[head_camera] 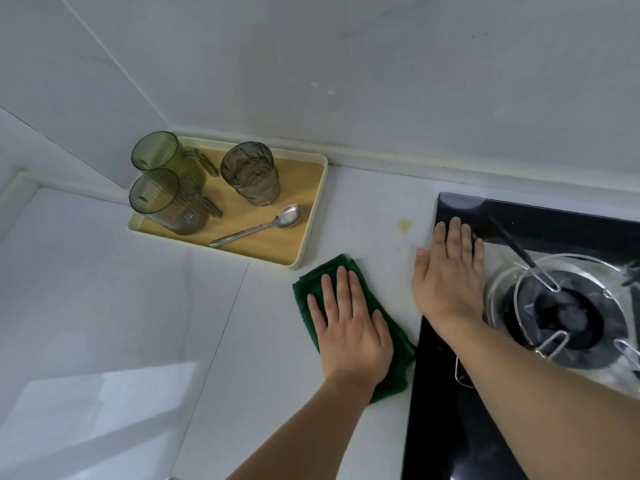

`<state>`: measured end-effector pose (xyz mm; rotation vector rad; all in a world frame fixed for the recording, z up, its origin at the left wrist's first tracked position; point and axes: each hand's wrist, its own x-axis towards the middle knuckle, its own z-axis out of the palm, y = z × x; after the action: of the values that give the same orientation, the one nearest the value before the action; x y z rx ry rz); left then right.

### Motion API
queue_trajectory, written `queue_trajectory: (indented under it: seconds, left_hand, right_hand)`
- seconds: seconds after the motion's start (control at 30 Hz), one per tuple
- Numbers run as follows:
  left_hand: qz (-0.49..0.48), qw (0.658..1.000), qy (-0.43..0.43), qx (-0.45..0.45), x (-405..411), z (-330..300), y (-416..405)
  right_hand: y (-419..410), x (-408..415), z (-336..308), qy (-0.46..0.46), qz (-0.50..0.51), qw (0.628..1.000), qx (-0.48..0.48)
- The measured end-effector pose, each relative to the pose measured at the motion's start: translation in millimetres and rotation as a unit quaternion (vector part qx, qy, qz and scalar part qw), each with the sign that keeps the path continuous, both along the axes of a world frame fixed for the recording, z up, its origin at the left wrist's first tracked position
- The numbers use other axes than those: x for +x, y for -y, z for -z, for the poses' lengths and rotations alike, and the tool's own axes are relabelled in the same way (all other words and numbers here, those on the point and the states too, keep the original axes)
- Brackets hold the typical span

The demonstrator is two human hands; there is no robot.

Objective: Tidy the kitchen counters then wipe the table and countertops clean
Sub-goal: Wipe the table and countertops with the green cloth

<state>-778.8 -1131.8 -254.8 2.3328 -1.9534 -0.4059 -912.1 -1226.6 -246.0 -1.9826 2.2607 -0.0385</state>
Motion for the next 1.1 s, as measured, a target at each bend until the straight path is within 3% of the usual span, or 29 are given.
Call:
queue_trajectory:
  seconds: [0.3, 0.6, 0.93, 1.1]
  left_hand:
    - [0.175, 0.983, 0.056, 0.017, 38, -9, 104]
    - [0.242, 0.967, 0.082, 0.011, 40, -8, 197]
    - [0.249, 0.965, 0.085, -0.006, 39, -7, 197]
    - [0.288, 0.954, 0.081, 0.011, 42, -9, 131]
  right_hand:
    - [0, -1, 5, 0.009, -0.009, 1.000, -0.025]
    - [2, -1, 8, 0.012, -0.012, 1.000, -0.011]
    - [1, -1, 8, 0.016, -0.013, 1.000, -0.019]
    - [-1, -2, -1, -0.003, -0.012, 0.999, 0.038]
